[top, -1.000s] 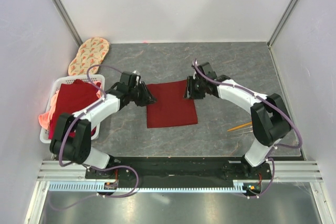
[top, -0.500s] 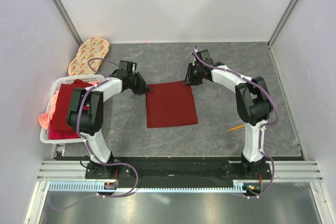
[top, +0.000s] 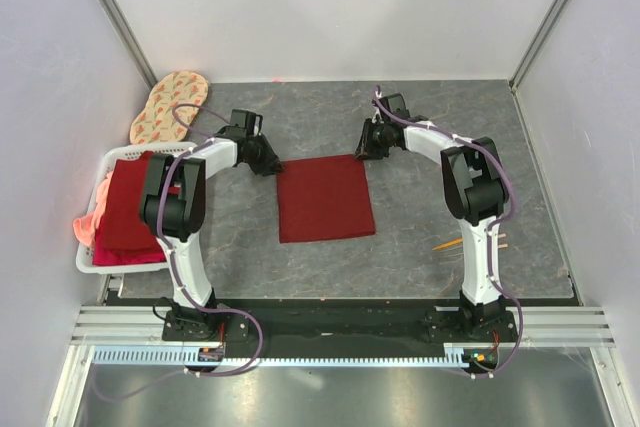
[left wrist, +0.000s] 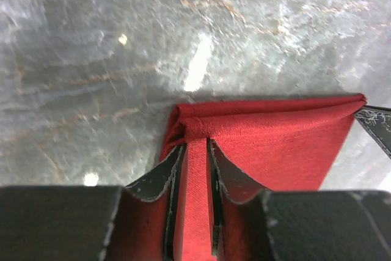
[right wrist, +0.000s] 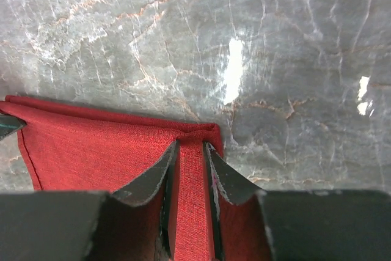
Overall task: Fold the napkin into a case and place the utensils inside
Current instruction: Smooth out the square-folded napkin at the center of the board.
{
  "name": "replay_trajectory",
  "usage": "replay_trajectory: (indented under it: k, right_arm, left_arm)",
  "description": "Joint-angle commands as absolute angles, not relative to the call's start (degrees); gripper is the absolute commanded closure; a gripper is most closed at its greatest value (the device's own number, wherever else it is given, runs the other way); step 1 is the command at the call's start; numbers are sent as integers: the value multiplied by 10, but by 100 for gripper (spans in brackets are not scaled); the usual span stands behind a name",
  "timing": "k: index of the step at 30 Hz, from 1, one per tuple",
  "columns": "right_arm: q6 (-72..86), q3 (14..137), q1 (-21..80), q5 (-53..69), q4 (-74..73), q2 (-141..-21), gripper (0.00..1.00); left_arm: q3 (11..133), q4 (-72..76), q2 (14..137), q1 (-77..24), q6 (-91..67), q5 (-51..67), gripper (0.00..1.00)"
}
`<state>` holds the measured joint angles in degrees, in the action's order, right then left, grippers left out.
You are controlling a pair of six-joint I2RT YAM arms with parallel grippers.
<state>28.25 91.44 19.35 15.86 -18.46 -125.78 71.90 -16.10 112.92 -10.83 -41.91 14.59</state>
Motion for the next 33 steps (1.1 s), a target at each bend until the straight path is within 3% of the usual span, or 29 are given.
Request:
replay_trajectory:
  k: [1,19,33]
  right_arm:
    - [253,947,191,171,-179,-1269,72]
    - [257,942,201,149,-211,-1201,67]
    - [248,972,204,125,-191,-1260,70]
  left_arm:
    - [757,-176,1138,-105,-373,118,75]
    - [765,-173,1065,-129,-421,198,74]
    - [858,-186,1203,-125,-408,213,74]
